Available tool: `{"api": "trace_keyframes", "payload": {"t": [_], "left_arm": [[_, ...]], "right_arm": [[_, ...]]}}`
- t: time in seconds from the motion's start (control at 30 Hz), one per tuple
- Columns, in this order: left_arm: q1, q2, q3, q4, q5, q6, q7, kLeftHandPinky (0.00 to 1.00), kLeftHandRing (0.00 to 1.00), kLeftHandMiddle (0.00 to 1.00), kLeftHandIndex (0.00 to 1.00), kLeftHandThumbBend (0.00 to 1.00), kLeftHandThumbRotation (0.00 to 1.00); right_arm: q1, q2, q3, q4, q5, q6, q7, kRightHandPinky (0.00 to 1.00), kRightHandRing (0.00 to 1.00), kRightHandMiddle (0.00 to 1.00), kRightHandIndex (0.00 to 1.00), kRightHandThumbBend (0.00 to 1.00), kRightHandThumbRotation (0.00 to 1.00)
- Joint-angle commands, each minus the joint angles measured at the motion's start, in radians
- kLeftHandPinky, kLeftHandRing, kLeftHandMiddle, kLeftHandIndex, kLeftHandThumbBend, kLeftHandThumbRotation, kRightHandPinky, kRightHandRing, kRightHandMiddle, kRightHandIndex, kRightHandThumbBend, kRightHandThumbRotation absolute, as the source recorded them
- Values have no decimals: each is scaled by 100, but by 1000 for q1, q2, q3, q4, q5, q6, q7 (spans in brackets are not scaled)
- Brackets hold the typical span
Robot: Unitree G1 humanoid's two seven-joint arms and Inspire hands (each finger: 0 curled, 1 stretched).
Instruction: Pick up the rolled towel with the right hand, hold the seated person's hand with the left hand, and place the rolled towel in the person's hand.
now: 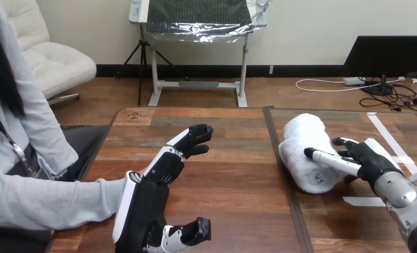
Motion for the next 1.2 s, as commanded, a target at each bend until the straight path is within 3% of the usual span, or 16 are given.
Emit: {"api": "trace_keyframes", "payload": {"t": [0.0, 0.27, 0.37, 0.4, 0.47, 0.67, 0.7, 0.87, 1.17], "left_arm": [[-23, 1, 2, -55, -13, -6, -6, 78, 82, 82, 80, 100, 74], [-22, 1, 3, -62, -16, -2, -11, 78, 82, 81, 79, 100, 73], [-24, 3, -4, -61, -26, -1, -15, 79, 82, 82, 79, 100, 73], [-25, 4, -6, -60, -30, -2, -17, 79, 82, 82, 79, 100, 72], [-27, 2, -7, -59, -34, -4, -19, 80, 82, 82, 79, 100, 72], [-30, 2, -6, -56, -36, -4, -24, 80, 82, 81, 78, 100, 72], [-32, 2, -3, -58, -33, -2, -25, 81, 81, 81, 78, 100, 72], [-33, 0, 4, -64, -26, 3, -27, 79, 80, 81, 77, 100, 73], [-31, 1, 4, -63, -33, 6, -32, 79, 80, 81, 77, 100, 72]], "right_arm": [[39, 98, 25, 7, -8, 15, 18, 81, 85, 88, 92, 83, 63], [41, 112, 20, 2, -2, 34, -22, 80, 83, 86, 88, 81, 49], [38, 119, 6, 1, 11, 51, -34, 78, 82, 84, 86, 80, 41], [37, 121, -1, 0, 19, 58, -38, 76, 80, 83, 83, 79, 33], [37, 127, -19, -1, 39, 67, -47, 74, 79, 82, 82, 78, 27], [38, 132, -41, -6, 69, 73, -66, 59, 68, 75, 74, 77, 8], [37, 130, -42, -8, 71, 72, -76, 48, 59, 68, 68, 76, 0], [42, 124, -55, -13, 87, 48, -93, 43, 54, 62, 61, 74, 0], [49, 127, -96, -16, 121, 19, -112, 46, 57, 63, 58, 73, 0]]}}
